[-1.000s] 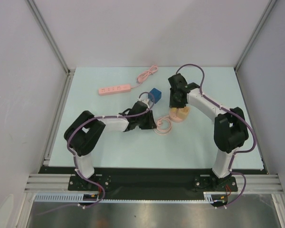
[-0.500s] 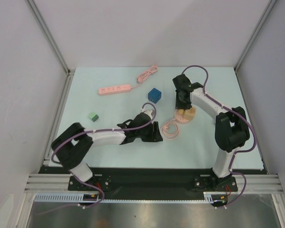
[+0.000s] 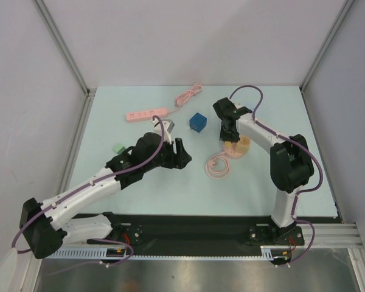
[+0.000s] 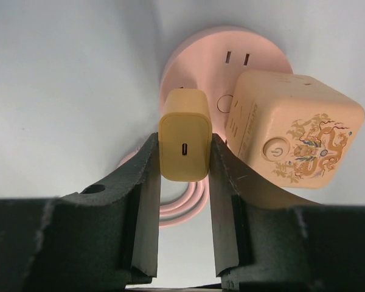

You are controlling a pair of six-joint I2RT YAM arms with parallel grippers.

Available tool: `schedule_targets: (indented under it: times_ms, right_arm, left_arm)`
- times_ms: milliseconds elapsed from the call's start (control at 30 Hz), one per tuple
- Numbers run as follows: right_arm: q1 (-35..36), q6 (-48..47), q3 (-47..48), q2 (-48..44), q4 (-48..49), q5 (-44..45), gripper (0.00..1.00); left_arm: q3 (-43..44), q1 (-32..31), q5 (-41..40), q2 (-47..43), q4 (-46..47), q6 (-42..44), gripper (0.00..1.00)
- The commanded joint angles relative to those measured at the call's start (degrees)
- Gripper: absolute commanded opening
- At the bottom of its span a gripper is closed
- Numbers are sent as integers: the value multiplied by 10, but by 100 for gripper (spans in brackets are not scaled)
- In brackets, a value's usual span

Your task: Insert the plug

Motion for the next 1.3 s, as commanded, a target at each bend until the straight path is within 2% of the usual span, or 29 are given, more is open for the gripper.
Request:
schedule_targets:
  times_ms: [0, 200, 500, 833, 1267]
  right_arm:
    - [0, 46, -7, 10, 4, 40, 0]
    - [0, 51, -29, -10, 36, 64, 0]
    - [-5, 59, -27, -2, 10, 16, 0]
    - [-4, 32, 42, -5, -26, 27, 0]
    - [-8, 48, -9, -3, 2, 11, 0]
  left_arm:
    - [5, 7, -26, -27, -47, 43, 70]
    - [-20, 12, -46, -44, -50, 57, 72]
    - [-20, 13, -49, -42, -50, 57, 73]
    - [-20, 14, -52, -37, -50, 58, 73]
    - [-20, 14, -57, -38, -51, 57, 75]
